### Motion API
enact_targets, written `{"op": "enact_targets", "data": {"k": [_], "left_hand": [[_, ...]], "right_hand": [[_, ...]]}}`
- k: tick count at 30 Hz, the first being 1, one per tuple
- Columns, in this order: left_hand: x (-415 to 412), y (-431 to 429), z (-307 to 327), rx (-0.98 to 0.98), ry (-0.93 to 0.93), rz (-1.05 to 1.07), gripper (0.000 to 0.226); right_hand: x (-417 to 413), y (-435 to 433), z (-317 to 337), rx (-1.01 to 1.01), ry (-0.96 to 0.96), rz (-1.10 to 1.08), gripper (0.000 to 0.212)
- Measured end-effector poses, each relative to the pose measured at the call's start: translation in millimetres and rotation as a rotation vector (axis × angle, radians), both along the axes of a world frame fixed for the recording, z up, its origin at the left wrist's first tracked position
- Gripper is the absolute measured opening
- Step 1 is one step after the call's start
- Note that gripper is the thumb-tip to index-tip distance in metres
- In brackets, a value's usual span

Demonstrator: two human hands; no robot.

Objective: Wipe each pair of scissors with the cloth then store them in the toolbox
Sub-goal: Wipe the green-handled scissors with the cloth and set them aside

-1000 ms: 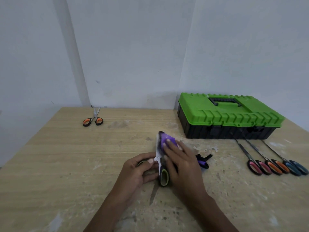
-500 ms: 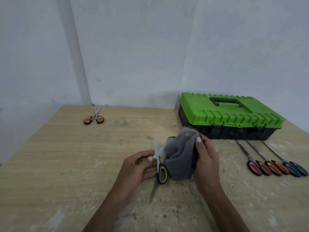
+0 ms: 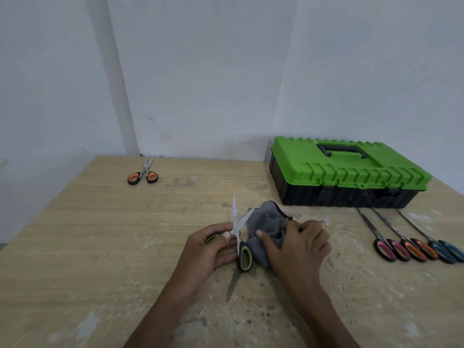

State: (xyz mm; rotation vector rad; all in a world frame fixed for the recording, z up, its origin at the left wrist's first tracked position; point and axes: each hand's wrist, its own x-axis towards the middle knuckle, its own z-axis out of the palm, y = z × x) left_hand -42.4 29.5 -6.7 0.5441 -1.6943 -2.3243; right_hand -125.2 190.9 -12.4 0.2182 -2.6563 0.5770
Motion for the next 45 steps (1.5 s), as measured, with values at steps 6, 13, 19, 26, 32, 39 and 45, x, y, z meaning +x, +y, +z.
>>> {"op": "enact_targets", "data": {"k": [6,13,19,26,32,39,45], "left_hand": [[0,0,2,-0.005,-0.011,-0.003,0.024],[0,-1,1,-0.009,-0.023,-0.007,0.023],[1,0,3,-0.025,-0.019,-0.013,0.023],[2,2,6,-0.039,-0.008,-0.023,0.023],[4,2,5,-0.023,0.017,-0.051,0.025],[7,4,7,-0.097,0.034,-0.059,0.025],[9,6,6,-0.112,0.04,-0.059,0.023]], "right_hand": [[-5,7,12,-0.033,-0.071,0.027,0.014],[-12,25,39,-0.771,0.038,0.171,0.009],[-14,23,42,-1.245,-0.152,0.229,0.014],[14,3,43,-0.875,0.067,0.511,0.015],[18,-22,7,-0.276,0.106,0.699,0.022],[-1,-16,5,-0.116,0.242,0.63,0.024],[-10,-8,7,-0.042,0.284,0.68,0.027]]}}
